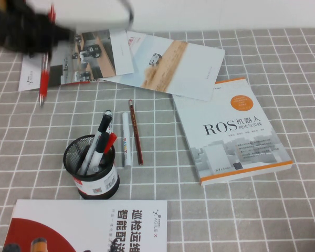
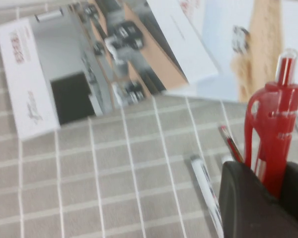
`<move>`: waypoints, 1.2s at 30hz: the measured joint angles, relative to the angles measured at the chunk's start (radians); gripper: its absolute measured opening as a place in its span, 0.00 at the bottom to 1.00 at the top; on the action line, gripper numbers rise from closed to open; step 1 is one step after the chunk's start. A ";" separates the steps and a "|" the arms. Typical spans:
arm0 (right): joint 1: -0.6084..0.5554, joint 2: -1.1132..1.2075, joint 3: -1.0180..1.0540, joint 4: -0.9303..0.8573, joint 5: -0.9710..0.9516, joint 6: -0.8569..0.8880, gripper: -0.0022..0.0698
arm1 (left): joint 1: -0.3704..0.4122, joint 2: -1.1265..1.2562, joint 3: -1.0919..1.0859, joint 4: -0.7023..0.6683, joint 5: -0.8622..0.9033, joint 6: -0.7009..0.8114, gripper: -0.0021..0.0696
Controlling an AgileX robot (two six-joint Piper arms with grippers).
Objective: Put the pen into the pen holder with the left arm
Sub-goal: Place the pen onto the pen holder
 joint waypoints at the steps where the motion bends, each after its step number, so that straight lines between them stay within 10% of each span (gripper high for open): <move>1: 0.000 0.000 0.000 0.000 0.000 0.000 0.01 | -0.002 -0.048 0.079 -0.005 -0.041 0.001 0.16; 20: 0.000 0.000 0.000 0.000 0.000 0.000 0.01 | -0.040 -0.511 0.975 -0.044 -0.937 -0.033 0.16; 36: 0.000 0.000 0.000 0.000 0.000 0.000 0.01 | -0.057 -0.242 1.033 0.073 -1.369 -0.095 0.16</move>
